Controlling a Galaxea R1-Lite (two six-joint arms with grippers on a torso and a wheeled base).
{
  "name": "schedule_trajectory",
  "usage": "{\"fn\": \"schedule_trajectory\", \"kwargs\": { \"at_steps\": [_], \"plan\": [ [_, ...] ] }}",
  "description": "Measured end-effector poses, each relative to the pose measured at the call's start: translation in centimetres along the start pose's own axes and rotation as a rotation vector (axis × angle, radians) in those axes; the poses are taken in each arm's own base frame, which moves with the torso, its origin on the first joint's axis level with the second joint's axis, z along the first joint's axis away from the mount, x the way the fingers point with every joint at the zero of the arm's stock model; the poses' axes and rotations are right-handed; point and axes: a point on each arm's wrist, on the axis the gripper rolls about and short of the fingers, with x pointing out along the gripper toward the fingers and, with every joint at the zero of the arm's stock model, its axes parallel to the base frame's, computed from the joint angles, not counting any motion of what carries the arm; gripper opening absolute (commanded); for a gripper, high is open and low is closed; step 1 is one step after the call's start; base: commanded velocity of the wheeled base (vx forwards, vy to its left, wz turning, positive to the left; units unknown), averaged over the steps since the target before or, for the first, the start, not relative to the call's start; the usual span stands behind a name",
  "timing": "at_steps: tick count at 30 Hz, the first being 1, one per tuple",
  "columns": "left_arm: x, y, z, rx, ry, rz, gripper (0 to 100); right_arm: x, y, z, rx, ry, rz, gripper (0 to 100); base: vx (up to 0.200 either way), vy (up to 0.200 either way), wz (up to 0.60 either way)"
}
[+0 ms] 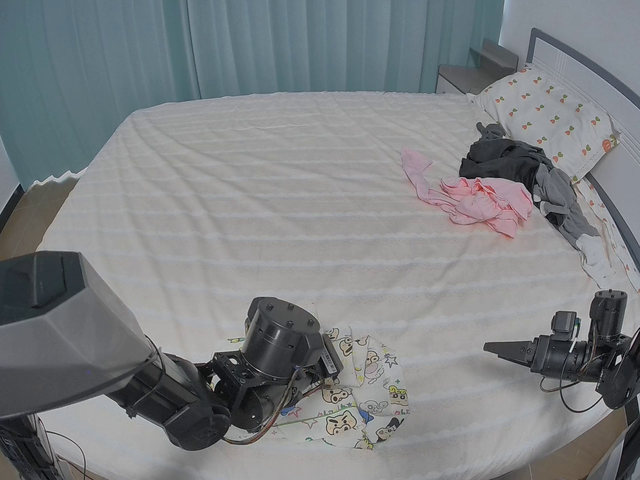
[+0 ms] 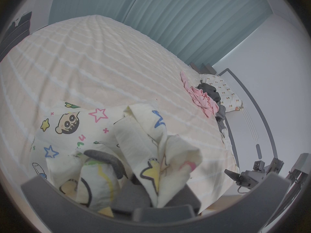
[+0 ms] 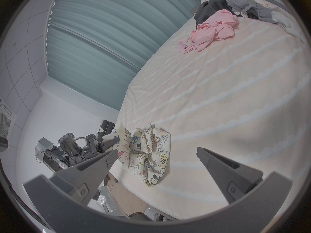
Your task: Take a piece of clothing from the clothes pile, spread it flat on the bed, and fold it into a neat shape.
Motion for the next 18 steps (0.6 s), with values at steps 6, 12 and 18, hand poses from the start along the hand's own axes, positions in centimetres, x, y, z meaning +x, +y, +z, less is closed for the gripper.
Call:
{"fn": "schedule_trajectory", "kwargs": {
  "at_steps": [6, 12, 18],
  "plan": [
    [0.33, -0.06, -0.57, 0.009, 0.012, 0.001, 100, 0.05, -0.04, -0.06, 0.001, 0.004, -0.001, 100, 0.0, 0.0, 0.0],
    [0.28, -0.02, -0.59, 0.006, 0.013, 0.001, 100, 0.07, -0.09, -0.12, 0.002, 0.007, -0.002, 100, 0.0, 0.0, 0.0],
    [-0.43, -0.38, 0.06, -0.016, -0.003, -0.019, 100, 0.08, -0.1, -0.19, 0.002, 0.01, -0.002, 100, 0.0, 0.0, 0.0]
  ]
}}
